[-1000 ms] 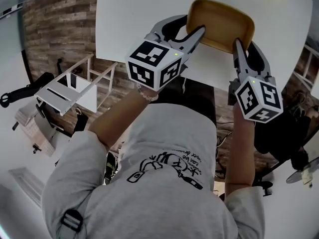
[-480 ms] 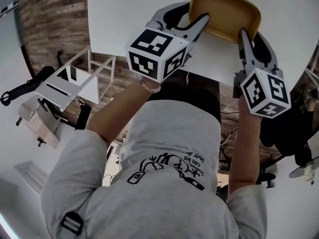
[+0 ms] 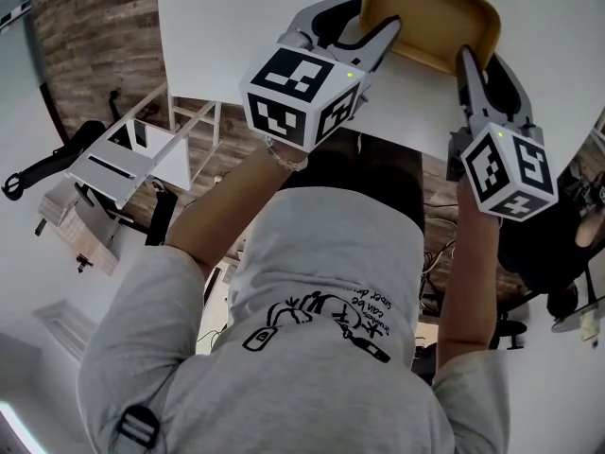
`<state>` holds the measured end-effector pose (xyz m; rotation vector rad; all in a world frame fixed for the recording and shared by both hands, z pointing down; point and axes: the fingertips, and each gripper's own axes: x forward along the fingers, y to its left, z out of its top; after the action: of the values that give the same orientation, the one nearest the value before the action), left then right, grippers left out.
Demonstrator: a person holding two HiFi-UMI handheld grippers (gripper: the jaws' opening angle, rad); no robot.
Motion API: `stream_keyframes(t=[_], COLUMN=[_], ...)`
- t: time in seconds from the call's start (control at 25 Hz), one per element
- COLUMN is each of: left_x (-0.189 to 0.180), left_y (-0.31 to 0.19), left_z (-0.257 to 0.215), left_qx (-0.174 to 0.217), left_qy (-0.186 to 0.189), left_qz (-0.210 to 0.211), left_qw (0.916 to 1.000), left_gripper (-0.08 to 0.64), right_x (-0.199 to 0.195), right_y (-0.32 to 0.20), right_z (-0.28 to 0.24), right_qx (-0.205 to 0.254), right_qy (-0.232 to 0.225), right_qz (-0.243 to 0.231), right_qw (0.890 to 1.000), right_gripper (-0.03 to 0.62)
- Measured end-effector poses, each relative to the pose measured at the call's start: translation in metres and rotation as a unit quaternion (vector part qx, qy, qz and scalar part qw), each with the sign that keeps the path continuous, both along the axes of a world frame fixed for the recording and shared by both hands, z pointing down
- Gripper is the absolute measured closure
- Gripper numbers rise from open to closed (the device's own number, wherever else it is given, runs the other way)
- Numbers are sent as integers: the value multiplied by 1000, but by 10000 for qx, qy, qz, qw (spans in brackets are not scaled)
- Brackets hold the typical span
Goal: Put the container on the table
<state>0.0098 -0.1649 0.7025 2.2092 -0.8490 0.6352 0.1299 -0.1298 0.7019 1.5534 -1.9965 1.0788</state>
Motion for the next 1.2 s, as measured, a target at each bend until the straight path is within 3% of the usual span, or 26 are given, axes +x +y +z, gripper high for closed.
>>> stream_keyframes(t=[0.2, 0.4, 0.68, 0.92, 1.2], left_x=[1, 2, -12, -11, 1], left_y=[3, 5, 0, 0, -3], left_z=[7, 6, -9, -44, -102], left_qx=[69, 68, 258, 356, 698], left_qy=[-306, -381, -503, -334, -13], left_qz=[160, 174, 19, 6, 49], left_qw=[9994, 9991, 9984, 9988, 9976], left_gripper=[388, 387, 388, 390, 448], right_x=[1, 3, 14, 15, 16], right_y=[3, 5, 3, -3, -11], right_z=[8, 5, -8, -46, -105], right_qx=[-31, 18, 144, 464, 958], right_qy=[46, 124, 590, 633, 606], right_qz=[-15, -80, -126, -195, -323], right_qw=[10000, 9999, 9981, 9967, 9930], right_gripper=[471, 471, 471, 471, 480])
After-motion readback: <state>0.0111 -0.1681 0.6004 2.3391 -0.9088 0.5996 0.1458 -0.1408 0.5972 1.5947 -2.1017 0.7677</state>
